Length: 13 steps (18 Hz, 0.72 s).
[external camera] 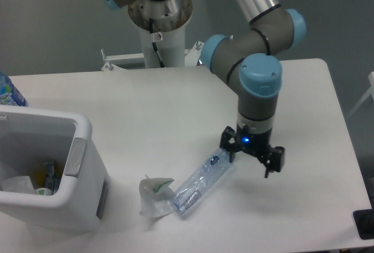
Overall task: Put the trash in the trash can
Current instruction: 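Move the open gripper over the crumpled clear plastic bag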
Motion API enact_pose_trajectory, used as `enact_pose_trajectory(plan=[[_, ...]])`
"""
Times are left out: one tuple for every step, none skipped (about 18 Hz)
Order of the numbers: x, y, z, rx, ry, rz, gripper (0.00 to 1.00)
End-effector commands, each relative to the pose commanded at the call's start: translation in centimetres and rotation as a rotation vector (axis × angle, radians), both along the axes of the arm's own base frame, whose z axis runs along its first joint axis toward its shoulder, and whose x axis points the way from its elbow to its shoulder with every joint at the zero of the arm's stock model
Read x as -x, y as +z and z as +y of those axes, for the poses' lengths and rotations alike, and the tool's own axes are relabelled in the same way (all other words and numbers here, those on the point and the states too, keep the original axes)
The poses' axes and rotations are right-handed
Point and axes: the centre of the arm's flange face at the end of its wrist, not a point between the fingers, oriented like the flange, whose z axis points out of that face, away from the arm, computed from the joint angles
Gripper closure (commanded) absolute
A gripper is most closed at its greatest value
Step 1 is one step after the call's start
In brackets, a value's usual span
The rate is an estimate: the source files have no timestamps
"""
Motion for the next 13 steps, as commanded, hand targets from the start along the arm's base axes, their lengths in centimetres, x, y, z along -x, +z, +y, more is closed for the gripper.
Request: enact_pose_trajectory(plan=[[-1.3,-0.4,1.1,0.003,-0.026,-0.006,0.00],[-2.4,-0.7,1.9,0.008,-0.046,-0.009,0.00],[-3.4,-0.8,2.5,0.009,-0.062,-0.013,0.00],[-4.6,-1.1,2.9,0.015,-0.080,-0.020,0.00],[-5.7,-1.5,2.9,0.020,-0.091,-0.028,0.00],[-6.5,-1.8,3.1,0.026,-0.104,-0.034,0.00],[-7.4,-2.4,3.3,0.035,-0.116,-0.043,0.00],[-8.1,-2.7,3.6,0.039,-0.127,-0.048,0.00],[-8.8,-2.8,3.8,0.043,-0.137,-0.051,0.00],[-9.2,-3.0,4.1,0.046,-0.145,-0.054,0.00],[-9.6,-3.2,4.4,0.049,-0.153,-0.057,0.00],[-9.9,-3.5,4.6,0.051,-0.156,-0.060,0.00],[-10.4,-3.9,4.9,0.057,-0.166,-0.065,0.00]])
